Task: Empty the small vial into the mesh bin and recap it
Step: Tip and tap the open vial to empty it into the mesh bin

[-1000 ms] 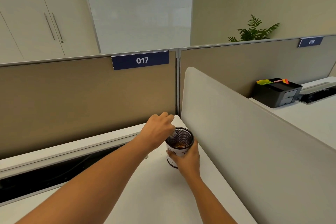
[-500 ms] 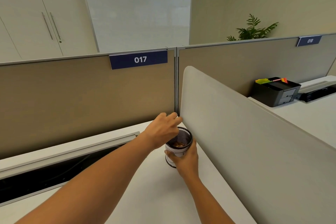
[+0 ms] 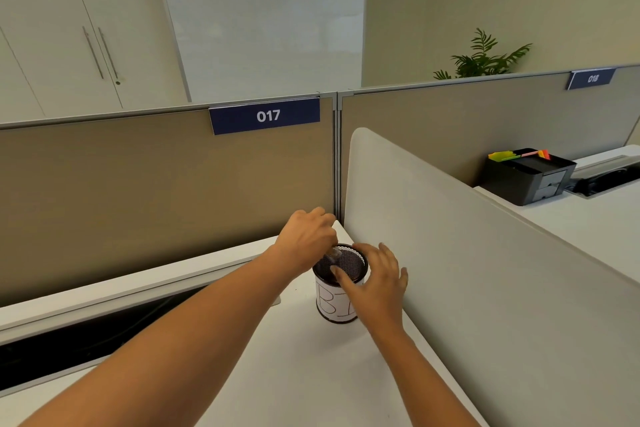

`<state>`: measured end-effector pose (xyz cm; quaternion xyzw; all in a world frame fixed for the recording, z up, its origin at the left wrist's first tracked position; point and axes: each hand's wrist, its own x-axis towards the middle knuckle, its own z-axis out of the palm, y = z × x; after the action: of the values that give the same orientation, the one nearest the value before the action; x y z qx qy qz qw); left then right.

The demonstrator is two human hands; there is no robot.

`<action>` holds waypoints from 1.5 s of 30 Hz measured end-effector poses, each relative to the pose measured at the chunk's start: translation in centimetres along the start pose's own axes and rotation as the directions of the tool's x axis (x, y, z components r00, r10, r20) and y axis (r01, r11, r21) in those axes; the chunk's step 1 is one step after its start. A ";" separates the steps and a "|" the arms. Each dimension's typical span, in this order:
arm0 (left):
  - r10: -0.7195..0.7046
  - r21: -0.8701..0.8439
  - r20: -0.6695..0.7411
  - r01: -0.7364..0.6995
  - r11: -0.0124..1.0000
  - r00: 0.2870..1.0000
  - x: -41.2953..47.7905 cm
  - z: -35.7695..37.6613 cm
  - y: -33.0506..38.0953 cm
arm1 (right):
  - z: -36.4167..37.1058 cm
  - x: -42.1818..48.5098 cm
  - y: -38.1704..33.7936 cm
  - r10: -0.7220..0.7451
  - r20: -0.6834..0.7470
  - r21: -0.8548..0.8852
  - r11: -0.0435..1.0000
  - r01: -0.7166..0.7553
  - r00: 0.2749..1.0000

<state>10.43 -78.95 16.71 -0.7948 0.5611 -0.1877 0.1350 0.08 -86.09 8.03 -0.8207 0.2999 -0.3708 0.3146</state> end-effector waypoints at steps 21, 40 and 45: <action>-0.068 -0.131 -0.045 0.062 0.989 0.997 0.5 0.2 -1.2 | -0.8 1.6 -0.5 -0.032 0.001 -0.045 0.998 0.032 0.999; -0.201 -0.311 0.004 0.193 0.931 0.980 0.3 0.3 -1.4 | -0.3 1.8 0.8 -0.116 0.188 -0.024 0.992 0.122 0.975; -0.170 -0.300 -0.072 0.141 0.943 0.983 0.3 0.5 -1.2 | -0.7 2.5 0.2 0.006 0.201 0.100 0.995 -0.026 0.980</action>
<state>11.77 -78.82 16.84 -0.8377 0.5242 -0.1508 -0.0273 0.86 -88.29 9.28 -0.8344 0.2541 -0.2986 0.3875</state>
